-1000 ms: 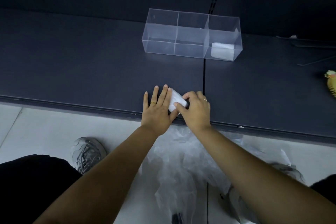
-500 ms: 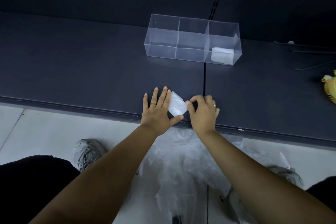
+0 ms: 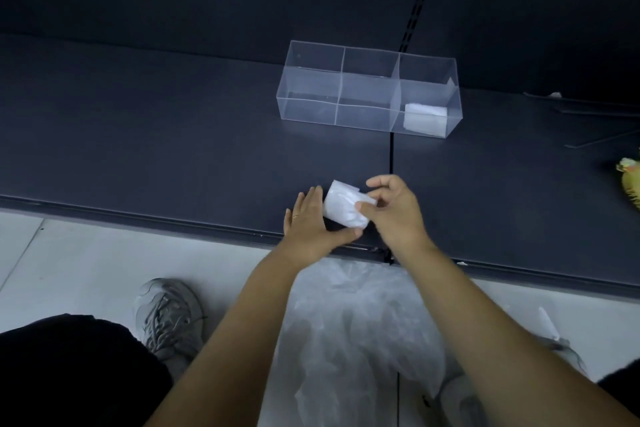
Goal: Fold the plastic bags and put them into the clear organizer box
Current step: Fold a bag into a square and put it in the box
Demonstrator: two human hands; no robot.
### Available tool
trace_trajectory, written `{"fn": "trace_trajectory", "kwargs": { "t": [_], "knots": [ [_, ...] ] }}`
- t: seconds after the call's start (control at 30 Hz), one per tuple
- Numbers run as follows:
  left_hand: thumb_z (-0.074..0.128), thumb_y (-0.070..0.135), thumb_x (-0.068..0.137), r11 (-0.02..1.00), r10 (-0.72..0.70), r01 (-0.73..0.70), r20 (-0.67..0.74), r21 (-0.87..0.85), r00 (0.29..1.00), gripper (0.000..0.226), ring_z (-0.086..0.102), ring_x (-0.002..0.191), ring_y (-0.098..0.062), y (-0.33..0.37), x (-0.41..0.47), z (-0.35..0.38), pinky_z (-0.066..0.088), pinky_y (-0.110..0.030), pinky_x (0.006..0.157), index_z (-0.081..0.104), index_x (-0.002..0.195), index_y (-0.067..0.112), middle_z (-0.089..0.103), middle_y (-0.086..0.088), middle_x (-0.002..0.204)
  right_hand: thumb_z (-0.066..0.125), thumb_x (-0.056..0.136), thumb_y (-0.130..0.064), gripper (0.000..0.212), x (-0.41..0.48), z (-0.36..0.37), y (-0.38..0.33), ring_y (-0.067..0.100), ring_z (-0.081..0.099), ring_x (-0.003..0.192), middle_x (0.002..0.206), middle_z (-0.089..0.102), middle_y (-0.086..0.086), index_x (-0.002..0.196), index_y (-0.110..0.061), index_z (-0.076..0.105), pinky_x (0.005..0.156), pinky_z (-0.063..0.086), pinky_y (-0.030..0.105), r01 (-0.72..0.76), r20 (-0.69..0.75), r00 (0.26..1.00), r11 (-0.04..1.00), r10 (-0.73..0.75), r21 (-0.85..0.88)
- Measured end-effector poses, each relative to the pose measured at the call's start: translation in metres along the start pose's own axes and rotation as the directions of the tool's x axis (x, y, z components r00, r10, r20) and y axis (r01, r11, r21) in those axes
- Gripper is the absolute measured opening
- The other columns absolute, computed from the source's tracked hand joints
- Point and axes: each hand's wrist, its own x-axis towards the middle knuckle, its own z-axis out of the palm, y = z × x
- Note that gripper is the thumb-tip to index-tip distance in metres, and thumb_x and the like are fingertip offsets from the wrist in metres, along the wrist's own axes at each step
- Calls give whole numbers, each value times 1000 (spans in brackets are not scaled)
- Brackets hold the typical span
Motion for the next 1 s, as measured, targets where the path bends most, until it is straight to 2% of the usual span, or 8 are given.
{"fn": "trace_trajectory", "kwargs": {
  "t": [0.13, 0.2, 0.3, 0.5, 0.63, 0.7, 0.8, 1.0],
  "knots": [
    [84, 55, 59, 796, 18, 99, 186, -597, 982, 124, 35, 136, -7, 19, 7, -25, 26, -30, 113, 9, 153, 25, 39, 12, 148, 71, 78, 6, 32, 8, -42, -22, 13, 57, 71, 79, 69, 5, 94, -20, 62, 71, 50, 26, 65, 178, 982, 997, -70, 33],
    [81, 54, 60, 730, 5, 163, 244, -664, 970, 109, 53, 123, -11, 30, 17, -26, 40, -33, 108, 29, 149, 18, 59, 11, 129, 72, 79, 3, 30, 14, -56, -31, 12, 59, 72, 76, 70, -1, 97, -19, 63, 70, 52, 22, 84, 248, 964, 995, -94, 50],
    [73, 30, 81, 690, -1, 208, 286, -694, 958, 41, 67, 100, -12, 48, 31, -17, 54, -23, 79, 64, 119, 16, 72, 1, 108, 73, 81, -2, 26, 27, -70, -33, 10, 61, 72, 77, 70, 0, 101, -17, 65, 70, 51, 18, 37, 255, 966, 998, -47, 43],
    [71, 12, 85, 656, -66, 33, -13, -754, 998, 2, 66, 74, -6, 74, 56, -11, 55, -22, 74, 72, 87, 12, 73, -1, 82, 76, 80, -15, 11, 61, -90, -28, 6, 52, 57, 64, 63, -4, 74, -13, 67, 51, 41, 12, -131, 74, 987, 984, 141, -121],
    [64, 22, 91, 980, 121, -172, -377, -103, 918, 17, 61, 105, -14, 48, 57, 2, 45, -29, 94, 70, 104, 13, 68, -3, 112, 78, 78, -15, 15, 114, -107, -47, 2, 58, 61, 74, 64, -3, 72, -14, 64, 51, 43, 6, -68, -213, 974, 997, 72, 25],
    [52, 39, 96, 954, 233, -158, -299, 254, 925, 46, 32, 140, -21, 27, 50, 15, 22, -37, 116, 52, 135, 15, 43, -3, 148, 78, 78, -16, 15, 144, -114, -52, 6, 57, 66, 81, 65, 2, 74, -12, 64, 53, 44, 7, -54, -339, 939, 998, 55, 13],
    [14, 61, 94, 797, 272, -118, -179, 592, 946, 72, -6, 148, -17, 2, 48, 29, -6, -41, 120, 10, 154, 22, 2, 2, 162, 76, 79, -21, 20, 179, -121, -48, 14, 61, 82, 101, 69, 8, 93, -9, 69, 68, 45, 19, -133, -425, 905, 963, 22, -234],
    [-4, 61, 92, 698, 324, -86, -207, 711, 923, 74, -4, 148, -20, -8, 51, 37, -1, -46, 120, 4, 153, 20, 3, 0, 161, 73, 80, -28, 31, 198, -116, -49, 27, 61, 106, 114, 66, 8, 106, -13, 68, 88, 47, 33, -237, -375, 924, 660, -73, -713]
  ]
}}
